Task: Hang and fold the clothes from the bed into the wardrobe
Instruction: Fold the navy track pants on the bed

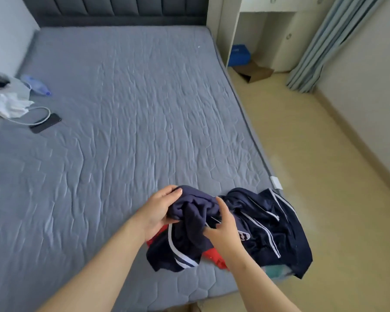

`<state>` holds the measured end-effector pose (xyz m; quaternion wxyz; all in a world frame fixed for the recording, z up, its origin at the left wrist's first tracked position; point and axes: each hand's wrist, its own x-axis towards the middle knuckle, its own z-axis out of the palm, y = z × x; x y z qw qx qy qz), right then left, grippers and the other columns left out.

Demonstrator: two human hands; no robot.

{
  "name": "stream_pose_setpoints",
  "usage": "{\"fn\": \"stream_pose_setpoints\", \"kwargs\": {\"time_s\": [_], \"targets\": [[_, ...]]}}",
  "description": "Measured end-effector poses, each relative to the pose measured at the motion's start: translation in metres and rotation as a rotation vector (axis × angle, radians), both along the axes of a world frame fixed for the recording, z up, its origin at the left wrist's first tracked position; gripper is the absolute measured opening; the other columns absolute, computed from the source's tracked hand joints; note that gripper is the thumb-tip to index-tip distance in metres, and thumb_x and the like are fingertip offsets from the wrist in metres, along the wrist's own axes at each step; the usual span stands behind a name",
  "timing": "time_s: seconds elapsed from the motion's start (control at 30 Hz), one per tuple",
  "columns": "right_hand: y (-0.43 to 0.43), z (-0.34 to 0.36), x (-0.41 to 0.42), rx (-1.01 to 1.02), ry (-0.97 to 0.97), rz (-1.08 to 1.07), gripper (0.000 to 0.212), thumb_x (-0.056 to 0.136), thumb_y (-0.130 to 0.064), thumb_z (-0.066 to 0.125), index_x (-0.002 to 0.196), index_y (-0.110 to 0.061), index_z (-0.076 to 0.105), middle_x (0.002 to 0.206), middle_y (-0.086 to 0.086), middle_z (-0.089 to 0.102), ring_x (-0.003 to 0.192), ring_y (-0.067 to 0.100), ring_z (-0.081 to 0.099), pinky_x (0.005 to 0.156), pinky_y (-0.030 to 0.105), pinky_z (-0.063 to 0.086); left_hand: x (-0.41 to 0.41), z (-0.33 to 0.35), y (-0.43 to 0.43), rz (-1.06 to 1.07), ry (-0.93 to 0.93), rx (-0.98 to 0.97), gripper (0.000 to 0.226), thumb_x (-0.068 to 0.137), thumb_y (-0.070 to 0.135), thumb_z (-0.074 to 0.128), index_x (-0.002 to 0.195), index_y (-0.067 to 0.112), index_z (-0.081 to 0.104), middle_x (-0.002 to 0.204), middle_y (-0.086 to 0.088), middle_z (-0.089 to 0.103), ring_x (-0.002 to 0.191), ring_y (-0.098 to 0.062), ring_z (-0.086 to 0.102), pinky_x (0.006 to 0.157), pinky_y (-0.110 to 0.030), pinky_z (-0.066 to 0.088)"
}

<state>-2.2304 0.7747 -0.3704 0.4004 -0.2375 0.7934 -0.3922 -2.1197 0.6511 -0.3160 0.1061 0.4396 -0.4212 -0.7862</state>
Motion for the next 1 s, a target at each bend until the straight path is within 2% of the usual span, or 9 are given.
{"fn": "stream_pose_setpoints", "kwargs": {"time_s": [0.17, 0.23, 0.3, 0.37, 0.5, 0.6, 0.77, 0.87, 1.0], "targets": [[-0.017, 0.032, -0.004, -0.057, 0.135, 0.035, 0.066, 0.073, -0.003, 0.066, 0.134, -0.017, 0.046, 0.128, 0.001, 0.047, 0.116, 0.015, 0.048, 0.099, 0.030, 0.042, 0.002, 0.057, -0.010, 0.078, 0.154, -0.088, 0.017, 0.096, 0.017, 0.045, 0.085, 0.017, 0.058, 0.074, -0.001, 0.065, 0.063, -0.012, 0.059, 0.057, -0.024, 0.044], [-0.022, 0.038, -0.002, -0.070, 0.218, 0.039, 0.041, 0.074, -0.006, 0.065, 0.115, -0.014, 0.060, 0.118, 0.002, 0.054, 0.103, 0.013, 0.052, 0.088, 0.024, 0.041, 0.010, 0.078, -0.017, 0.099, 0.254, -0.089, 0.013, 0.093, 0.017, 0.048, 0.086, 0.016, 0.059, 0.076, -0.002, 0.067, 0.065, -0.012, 0.063, 0.055, -0.023, 0.048], [-0.027, 0.043, 0.002, -0.117, 0.258, -0.043, 0.013, 0.078, -0.005, 0.061, 0.088, -0.012, 0.063, 0.101, 0.003, 0.057, 0.085, 0.010, 0.050, 0.074, 0.021, 0.035, 0.018, 0.097, -0.023, 0.080, 0.338, -0.092, 0.008, 0.083, 0.019, 0.053, 0.087, 0.015, 0.059, 0.077, -0.003, 0.067, 0.067, -0.013, 0.064, 0.055, -0.024, 0.050], [-0.033, 0.048, 0.006, -0.206, 0.232, -0.128, 0.016, 0.083, -0.004, 0.056, 0.072, -0.015, 0.054, 0.086, -0.001, 0.051, 0.075, 0.011, 0.047, 0.070, 0.024, 0.033, 0.023, 0.112, -0.028, 0.026, 0.352, -0.134, 0.018, 0.077, 0.024, 0.055, 0.091, 0.016, 0.061, 0.081, -0.004, 0.066, 0.072, -0.014, 0.061, 0.060, -0.027, 0.045], [-0.046, 0.067, 0.005, -0.325, 0.081, -0.296, 0.014, 0.092, -0.012, 0.046, 0.080, -0.016, 0.053, 0.067, -0.004, 0.051, 0.059, 0.014, 0.045, 0.053, 0.021, 0.037, 0.027, 0.127, -0.040, 0.052, 0.220, -0.278, 0.014, 0.092, 0.017, 0.049, 0.097, 0.019, 0.062, 0.081, 0.004, 0.065, 0.071, -0.006, 0.061, 0.064, -0.024, 0.045], [-0.054, 0.085, -0.003, -0.406, -0.016, -0.383, 0.019, 0.094, -0.014, 0.041, 0.078, -0.019, 0.050, 0.065, 0.000, 0.049, 0.060, 0.016, 0.043, 0.058, 0.029, 0.038, 0.032, 0.124, -0.049, 0.140, 0.037, -0.348, 0.019, 0.097, 0.017, 0.045, 0.091, 0.023, 0.061, 0.076, 0.010, 0.065, 0.063, 0.001, 0.060, 0.061, -0.022, 0.042], [-0.062, 0.110, -0.007, -0.475, -0.097, -0.381, 0.021, 0.094, -0.011, 0.040, 0.078, -0.018, 0.052, 0.071, 0.007, 0.053, 0.064, 0.019, 0.048, 0.065, 0.036, 0.044, 0.044, 0.112, -0.052, 0.208, -0.075, -0.273, 0.019, 0.098, 0.016, 0.042, 0.099, 0.022, 0.059, 0.087, 0.005, 0.064, 0.078, -0.008, 0.058, 0.060, -0.025, 0.040], [-0.062, 0.117, -0.003, -0.477, -0.140, -0.331, 0.021, 0.096, -0.014, 0.039, 0.082, -0.019, 0.055, 0.078, 0.008, 0.058, 0.067, 0.020, 0.052, 0.067, 0.035, 0.046, 0.045, 0.110, -0.049, 0.307, 0.080, -0.075, 0.018, 0.098, 0.014, 0.041, 0.095, 0.018, 0.058, 0.087, -0.001, 0.065, 0.079, -0.014, 0.059, 0.061, -0.029, 0.044], [-0.053, 0.118, 0.006, -0.501, -0.339, -0.186, 0.019, 0.098, -0.024, 0.046, 0.106, -0.040, 0.053, 0.101, -0.011, 0.065, 0.091, 0.011, 0.063, 0.072, 0.025, 0.051, 0.036, 0.126, -0.046, 0.350, 0.332, 0.140, 0.022, 0.097, 0.014, 0.042, 0.082, 0.012, 0.058, 0.066, -0.005, 0.070, 0.059, -0.016, 0.068, 0.054, -0.031, 0.056]]}}
